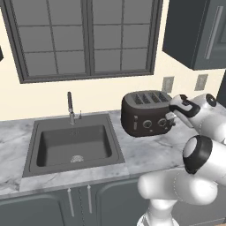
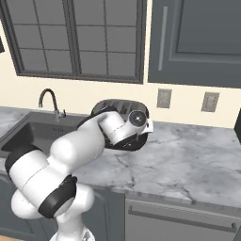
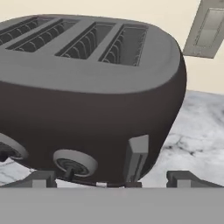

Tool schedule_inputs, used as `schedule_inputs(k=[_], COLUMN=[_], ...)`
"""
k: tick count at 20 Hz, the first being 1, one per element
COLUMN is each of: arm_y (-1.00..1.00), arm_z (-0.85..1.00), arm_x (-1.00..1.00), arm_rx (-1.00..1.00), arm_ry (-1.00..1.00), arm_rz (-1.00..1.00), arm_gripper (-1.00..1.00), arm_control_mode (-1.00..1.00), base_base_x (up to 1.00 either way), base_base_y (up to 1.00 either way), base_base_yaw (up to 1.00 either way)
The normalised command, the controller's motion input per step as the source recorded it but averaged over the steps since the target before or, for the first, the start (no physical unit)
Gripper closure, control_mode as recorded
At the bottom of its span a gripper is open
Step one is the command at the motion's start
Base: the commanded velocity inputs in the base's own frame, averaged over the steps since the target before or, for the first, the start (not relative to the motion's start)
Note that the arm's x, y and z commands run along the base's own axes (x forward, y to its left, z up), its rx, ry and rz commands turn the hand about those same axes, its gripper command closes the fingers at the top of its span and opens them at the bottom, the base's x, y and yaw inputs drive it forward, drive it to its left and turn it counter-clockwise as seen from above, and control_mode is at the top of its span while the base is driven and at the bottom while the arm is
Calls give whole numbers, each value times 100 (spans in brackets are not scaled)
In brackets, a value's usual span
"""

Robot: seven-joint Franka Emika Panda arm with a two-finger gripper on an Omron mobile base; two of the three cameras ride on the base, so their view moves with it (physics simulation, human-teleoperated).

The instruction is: Start the toaster. Once the lever pops up, take the bread to the plate on the dining counter.

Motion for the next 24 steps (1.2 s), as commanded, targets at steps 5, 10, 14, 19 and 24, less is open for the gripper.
schedule_inputs(k=[5, 10, 14, 19, 24], arm_y=[0, 0, 0, 8, 19], arm_z=[41, 40, 34, 23, 25], arm_x=[0, -4, -6, 0, 0], arm_rx=[0, 0, 0, 0, 0], arm_ry=[-15, -13, -8, -3, -1], arm_rz=[0, 0, 0, -2, -5], arm_gripper=[-100, -100, -100, -100, -100], arm_control_mode=[-100, -100, -100, -100, -100], base_base_x=[0, 0, 0, 0, 0], base_base_y=[0, 0, 0, 0, 0], base_base_yaw=[0, 0, 0, 0, 0])
